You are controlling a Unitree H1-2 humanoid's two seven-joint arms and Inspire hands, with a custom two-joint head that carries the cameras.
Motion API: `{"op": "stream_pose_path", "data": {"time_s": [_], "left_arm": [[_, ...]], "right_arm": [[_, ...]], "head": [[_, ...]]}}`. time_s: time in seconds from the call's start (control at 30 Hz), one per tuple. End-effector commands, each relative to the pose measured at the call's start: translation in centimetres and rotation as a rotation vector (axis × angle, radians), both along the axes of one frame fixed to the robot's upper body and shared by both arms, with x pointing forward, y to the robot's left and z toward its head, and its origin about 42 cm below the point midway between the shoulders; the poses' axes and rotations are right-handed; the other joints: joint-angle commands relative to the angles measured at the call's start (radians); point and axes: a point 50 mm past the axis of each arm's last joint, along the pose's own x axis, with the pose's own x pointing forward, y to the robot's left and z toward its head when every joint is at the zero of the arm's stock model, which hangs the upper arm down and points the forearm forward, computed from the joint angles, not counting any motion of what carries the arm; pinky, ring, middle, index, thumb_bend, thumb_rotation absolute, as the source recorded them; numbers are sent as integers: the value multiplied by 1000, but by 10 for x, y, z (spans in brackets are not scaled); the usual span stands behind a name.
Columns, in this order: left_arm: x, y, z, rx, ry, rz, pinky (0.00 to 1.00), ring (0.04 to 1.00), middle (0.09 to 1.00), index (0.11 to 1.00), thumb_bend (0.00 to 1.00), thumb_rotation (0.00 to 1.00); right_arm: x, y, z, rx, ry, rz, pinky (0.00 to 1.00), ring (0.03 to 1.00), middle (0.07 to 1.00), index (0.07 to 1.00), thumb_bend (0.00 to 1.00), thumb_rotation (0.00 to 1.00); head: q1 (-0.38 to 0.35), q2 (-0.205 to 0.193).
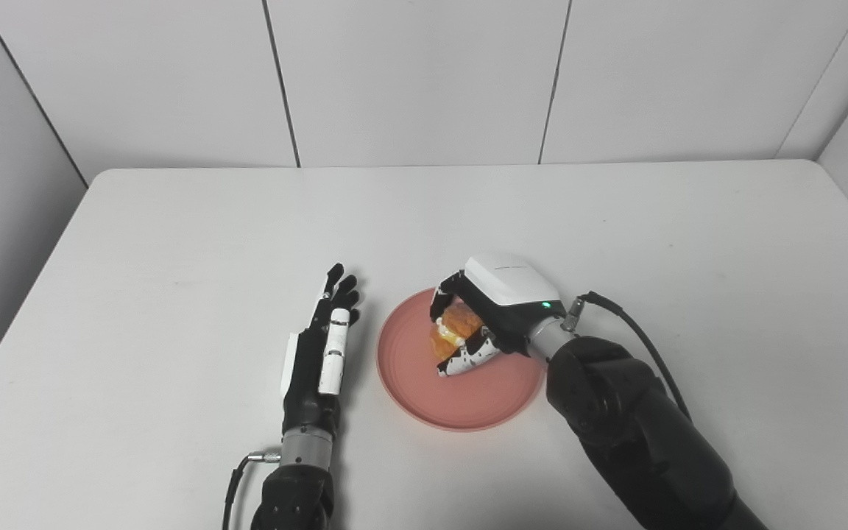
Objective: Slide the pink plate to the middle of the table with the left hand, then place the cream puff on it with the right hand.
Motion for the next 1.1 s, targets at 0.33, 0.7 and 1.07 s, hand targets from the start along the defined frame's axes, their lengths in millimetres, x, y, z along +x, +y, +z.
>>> {"op": "stream_pose_path", "data": {"time_s": [0.33,0.7,1.07], "left_arm": [[-7,-12,-7,-17,64,-45,901,923,929,923,431,1000],[-6,-9,-9,-11,62,-44,893,915,925,922,434,1000],[-8,-2,-11,-20,56,-48,896,914,926,924,430,1000]], "right_arm": [[-5,-8,47,76,-130,15,443,600,725,778,773,434],[-9,-28,63,169,-161,-8,475,630,744,802,762,607],[-30,-75,34,575,-180,-199,762,866,926,969,765,982]], "head": [[-8,5],[-20,6],[-38,7]]}}
